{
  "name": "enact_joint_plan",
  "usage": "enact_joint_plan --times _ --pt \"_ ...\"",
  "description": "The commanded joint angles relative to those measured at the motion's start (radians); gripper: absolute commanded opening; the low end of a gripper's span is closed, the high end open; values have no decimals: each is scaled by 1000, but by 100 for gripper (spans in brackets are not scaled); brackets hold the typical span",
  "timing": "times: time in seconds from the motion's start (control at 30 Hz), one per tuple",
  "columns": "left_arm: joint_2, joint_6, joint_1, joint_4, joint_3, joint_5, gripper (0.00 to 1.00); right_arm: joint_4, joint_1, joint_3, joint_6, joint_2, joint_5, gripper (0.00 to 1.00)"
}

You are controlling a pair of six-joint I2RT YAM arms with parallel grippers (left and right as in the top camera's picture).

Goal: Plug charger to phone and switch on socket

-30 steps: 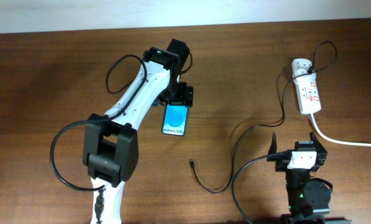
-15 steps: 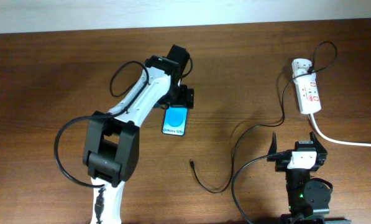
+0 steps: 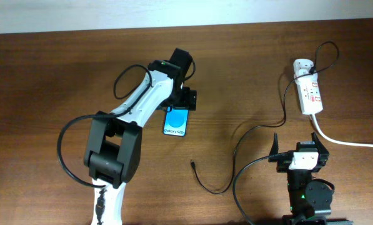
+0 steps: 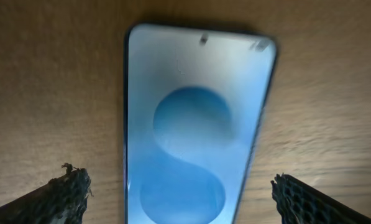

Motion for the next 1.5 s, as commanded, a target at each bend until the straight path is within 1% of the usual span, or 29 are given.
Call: enact_joint_plan --times 0.0,0.1,0.17,0.23,0.27,0.3,0.33,0.5,1.2,1.3,1.47 --pt "11 5 -4 29 -51 -3 99 -7 6 -5 0 -6 15 98" --pt "11 1 -4 51 -59 1 99 -7 6 -5 0 -6 15 98" --pt "11 -37 -4 52 -59 0 99 -8 6 -5 0 -6 15 98" --pt "11 -37 -17 57 -59 -10 99 -7 6 -5 0 -6 15 98" --pt "11 -37 -23 57 -59 -27 99 -7 6 -5 0 -6 15 99" --pt "11 -45 -34 56 -59 -82 99 -8 6 -5 0 -6 15 98" --pt "11 -48 -37 56 -59 -106 99 -8 6 -5 0 -6 15 98" --pt "11 -48 -37 63 -59 -132 99 -7 6 -5 0 -6 15 98" --pt "12 -48 -38 72 -80 -130 99 -8 6 -5 0 -6 15 98" --pt "12 -47 -39 75 -81 -67 99 -8 6 -5 0 -6 15 98" --pt "12 -47 -38 75 -81 -66 99 -8 6 -5 0 -6 15 98"
